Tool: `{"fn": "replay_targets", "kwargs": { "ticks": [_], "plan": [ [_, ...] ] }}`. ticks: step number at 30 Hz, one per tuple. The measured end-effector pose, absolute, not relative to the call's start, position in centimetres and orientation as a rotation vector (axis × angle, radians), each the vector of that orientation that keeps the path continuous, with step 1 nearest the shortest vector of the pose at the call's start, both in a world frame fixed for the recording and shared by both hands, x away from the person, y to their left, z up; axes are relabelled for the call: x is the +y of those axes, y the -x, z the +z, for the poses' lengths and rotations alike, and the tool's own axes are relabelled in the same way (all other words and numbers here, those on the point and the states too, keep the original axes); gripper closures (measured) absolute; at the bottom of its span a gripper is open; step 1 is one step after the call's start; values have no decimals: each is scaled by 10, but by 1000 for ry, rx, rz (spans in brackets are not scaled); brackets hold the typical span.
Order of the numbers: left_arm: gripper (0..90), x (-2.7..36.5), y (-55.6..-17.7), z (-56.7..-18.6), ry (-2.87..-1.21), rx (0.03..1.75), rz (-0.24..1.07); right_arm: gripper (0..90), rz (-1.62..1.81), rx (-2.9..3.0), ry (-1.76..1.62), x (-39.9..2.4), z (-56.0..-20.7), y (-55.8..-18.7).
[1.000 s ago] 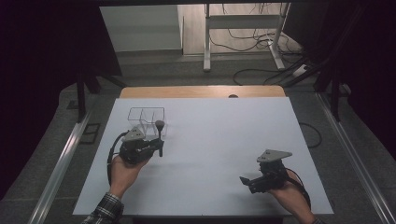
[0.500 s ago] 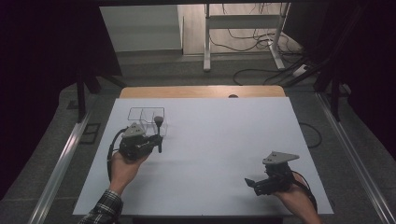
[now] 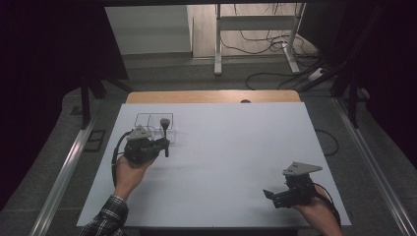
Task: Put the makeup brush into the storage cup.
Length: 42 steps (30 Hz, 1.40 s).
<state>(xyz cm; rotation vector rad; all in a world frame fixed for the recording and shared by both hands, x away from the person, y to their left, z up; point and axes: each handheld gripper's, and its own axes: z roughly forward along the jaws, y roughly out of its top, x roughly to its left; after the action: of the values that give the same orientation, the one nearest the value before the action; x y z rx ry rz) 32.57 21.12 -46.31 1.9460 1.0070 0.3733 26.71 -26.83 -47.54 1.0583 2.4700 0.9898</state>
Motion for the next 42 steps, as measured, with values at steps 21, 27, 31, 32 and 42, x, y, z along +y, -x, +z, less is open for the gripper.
{"fn": "replay_targets", "kwargs": {
  "ticks": [21, 27, 31, 32, 42],
  "plan": [
    [790, 220, -338, -453, -1938, 1016, 413, 0, 957, 2443, -1110, -280, -478, -258],
    [791, 223, -342, -449, -1930, 1022, 422, 0, 963, 2434, -1129, -284, -478, -255],
    [791, 224, -346, -446, -1925, 1021, 426, 0, 963, 2430, -1136, -286, -478, -253],
    [790, 224, -347, -445, -1922, 1025, 425, 0, 961, 2432, -1136, -287, -478, -253],
    [791, 226, -356, -437, -1914, 1023, 439, 0, 967, 2421, -1153, -291, -478, -250]
  ]
}}
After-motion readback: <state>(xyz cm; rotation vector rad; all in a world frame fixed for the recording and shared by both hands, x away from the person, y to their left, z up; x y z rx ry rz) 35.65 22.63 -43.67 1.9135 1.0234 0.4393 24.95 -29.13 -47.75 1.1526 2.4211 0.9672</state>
